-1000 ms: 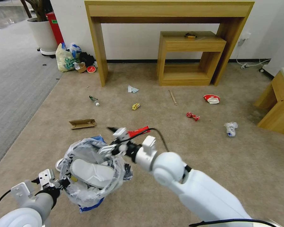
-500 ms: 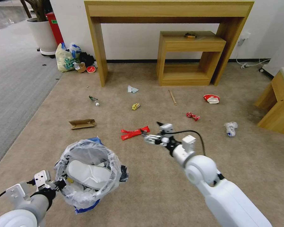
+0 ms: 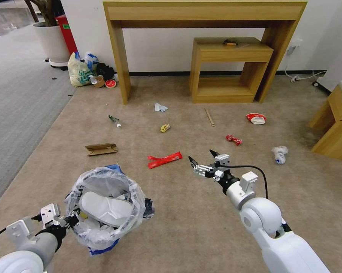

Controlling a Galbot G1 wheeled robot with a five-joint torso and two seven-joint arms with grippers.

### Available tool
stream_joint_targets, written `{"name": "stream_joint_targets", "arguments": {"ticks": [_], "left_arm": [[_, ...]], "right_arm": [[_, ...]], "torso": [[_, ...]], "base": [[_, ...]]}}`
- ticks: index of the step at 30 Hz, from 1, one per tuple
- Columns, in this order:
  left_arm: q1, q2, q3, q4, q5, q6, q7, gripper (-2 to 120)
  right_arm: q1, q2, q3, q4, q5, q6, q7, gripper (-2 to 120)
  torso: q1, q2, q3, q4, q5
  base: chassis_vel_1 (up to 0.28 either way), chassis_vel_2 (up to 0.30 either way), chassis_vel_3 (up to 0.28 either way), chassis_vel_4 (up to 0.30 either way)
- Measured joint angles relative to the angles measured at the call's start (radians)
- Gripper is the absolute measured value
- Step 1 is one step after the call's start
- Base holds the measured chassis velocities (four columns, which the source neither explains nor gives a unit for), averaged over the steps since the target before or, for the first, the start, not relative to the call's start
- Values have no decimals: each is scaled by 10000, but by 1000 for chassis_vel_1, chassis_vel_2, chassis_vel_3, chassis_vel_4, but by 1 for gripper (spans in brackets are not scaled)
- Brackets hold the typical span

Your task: Pick up the trash bin and place the garbage on the floor into it.

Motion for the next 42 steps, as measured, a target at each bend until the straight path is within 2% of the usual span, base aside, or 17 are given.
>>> {"name": "stream_joint_targets", "arguments": {"ticks": [7,13,14,16,29,38,40,42], "left_arm": [[8,39,-24,28,-14,0,23,0],[49,45,-76,28,-13,0,79,0],[62,51,-98,26,-13,0,93,0],[73,64,-110,17,-14,0,95,0],[86,75,-106,-2,-19,0,151,0],[273,46,-186,-130,-12,0,239,0],[333,32,-206,-167,-5,0,247,0],[401,11,-216,-221,1,0,252,0]], "right_arm": [[-316,74,64,73,-153,28,-71,100],[-390,118,30,73,-222,35,-89,100],[-410,147,10,34,-271,37,-94,100],[-433,161,-4,-6,-298,37,-101,100],[-446,120,102,-464,-261,-25,-180,100],[132,61,-40,-1743,-404,-401,-508,100],[415,-63,-189,-2169,-639,-406,-912,100],[883,-211,-396,-3000,-1045,-225,-1840,100]], "torso": [[0,-1,0,1,-6],[1,0,1,-1,4],[2,-1,1,1,-7],[1,0,0,1,3],[2,0,1,0,2],[2,0,1,-3,5],[1,-1,1,-4,2],[2,-1,1,-3,1]], "base": [[256,238,-243,-244],[262,256,-258,-271],[251,270,-280,-251],[254,265,-252,-244],[222,232,-235,-230],[62,75,-71,-67],[0,0,0,0],[0,0,0,0]]}}
